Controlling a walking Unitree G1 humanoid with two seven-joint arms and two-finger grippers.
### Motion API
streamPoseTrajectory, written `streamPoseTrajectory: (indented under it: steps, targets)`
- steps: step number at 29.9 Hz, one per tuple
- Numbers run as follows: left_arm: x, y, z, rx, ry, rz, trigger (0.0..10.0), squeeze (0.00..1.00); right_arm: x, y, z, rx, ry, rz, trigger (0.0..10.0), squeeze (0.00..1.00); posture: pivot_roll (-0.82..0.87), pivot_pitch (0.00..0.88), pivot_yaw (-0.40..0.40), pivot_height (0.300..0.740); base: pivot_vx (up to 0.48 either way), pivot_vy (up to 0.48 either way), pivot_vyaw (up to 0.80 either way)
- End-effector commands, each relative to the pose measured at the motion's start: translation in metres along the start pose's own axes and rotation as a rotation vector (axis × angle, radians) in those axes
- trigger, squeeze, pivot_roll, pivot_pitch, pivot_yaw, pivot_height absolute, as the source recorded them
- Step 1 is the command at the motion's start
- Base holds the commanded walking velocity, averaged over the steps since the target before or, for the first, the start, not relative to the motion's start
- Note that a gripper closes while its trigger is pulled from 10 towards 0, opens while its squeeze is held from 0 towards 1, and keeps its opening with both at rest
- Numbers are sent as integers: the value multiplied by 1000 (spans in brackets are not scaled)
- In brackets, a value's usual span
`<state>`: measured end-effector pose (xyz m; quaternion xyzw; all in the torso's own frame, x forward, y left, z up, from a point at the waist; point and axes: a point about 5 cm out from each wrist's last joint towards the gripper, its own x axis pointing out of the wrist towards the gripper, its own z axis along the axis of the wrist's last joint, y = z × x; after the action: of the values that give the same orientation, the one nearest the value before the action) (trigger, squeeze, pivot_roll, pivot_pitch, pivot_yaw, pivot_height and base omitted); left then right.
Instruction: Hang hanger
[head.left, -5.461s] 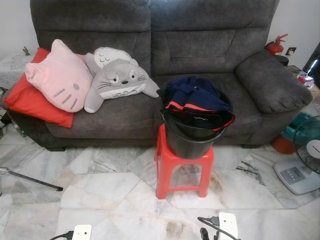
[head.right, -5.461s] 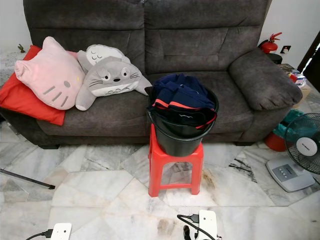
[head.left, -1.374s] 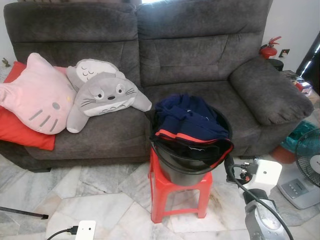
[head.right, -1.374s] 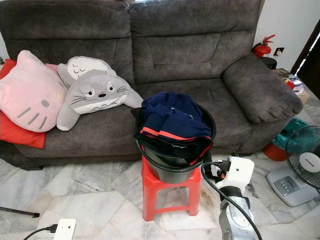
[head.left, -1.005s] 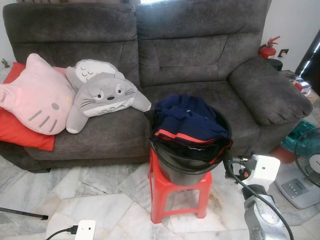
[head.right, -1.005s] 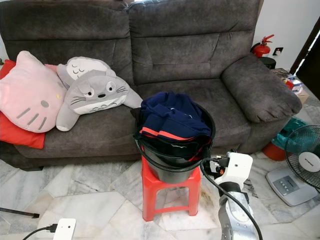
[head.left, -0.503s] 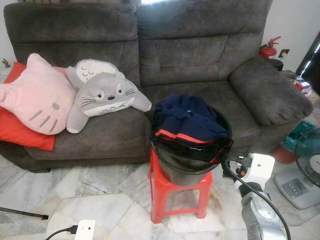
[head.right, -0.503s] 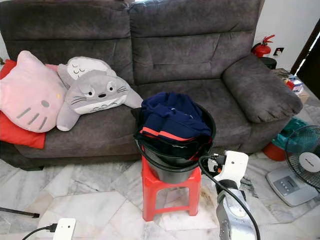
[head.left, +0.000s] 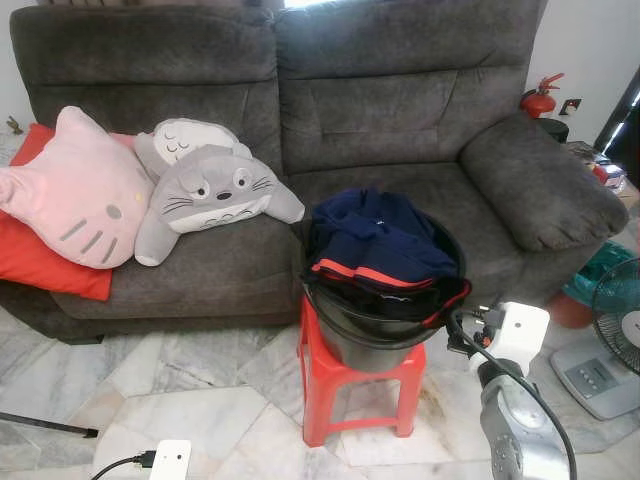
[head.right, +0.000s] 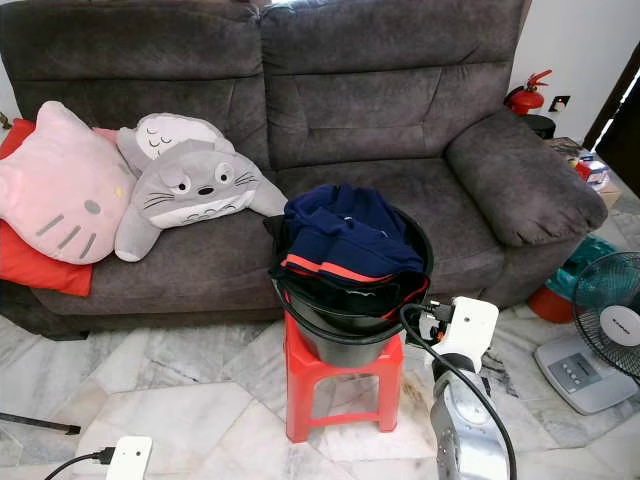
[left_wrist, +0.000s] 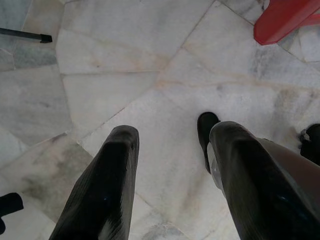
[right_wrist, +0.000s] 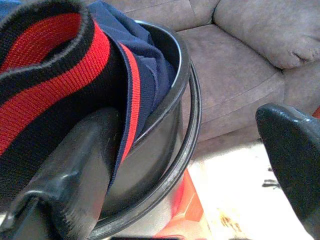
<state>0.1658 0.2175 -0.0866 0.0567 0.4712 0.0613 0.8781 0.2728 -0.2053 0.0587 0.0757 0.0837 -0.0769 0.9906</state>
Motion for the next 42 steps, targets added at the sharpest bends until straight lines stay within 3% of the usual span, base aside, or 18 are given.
streamPoseTrajectory:
  steps: [1, 13, 20, 27, 32, 42]
  targets:
    - [0, 3, -3, 26, 17, 1, 10000, 0, 4, 1, 3, 13, -12, -1, 10000, 0, -104, 0, 42, 740, 0, 0, 0]
    - [0, 2, -2, 28, 19, 0, 10000, 0, 19, 8, 5, 65, 29, -1, 10000, 0, -101, 0, 44, 740, 0, 0, 0]
    - [0, 2, -2, 32, 20, 0, 10000, 0, 27, 13, 6, 268, 53, -2, 10000, 0, -98, 0, 46, 740, 0, 0, 0]
    - [0, 3, -2, 32, 20, 2, 10000, 0, 22, 20, 7, 299, 55, 33, 10000, 0, -96, 0, 45, 740, 0, 0, 0]
    - [0, 3, -2, 35, 20, 3, 10000, 0, 13, 20, 4, 393, 75, -8, 10000, 0, -96, 0, 45, 740, 0, 0, 0]
    - [0, 2, -2, 37, 18, 2, 10000, 0, 21, 8, 17, 200, 106, -145, 10000, 0, -101, 0, 44, 740, 0, 0, 0]
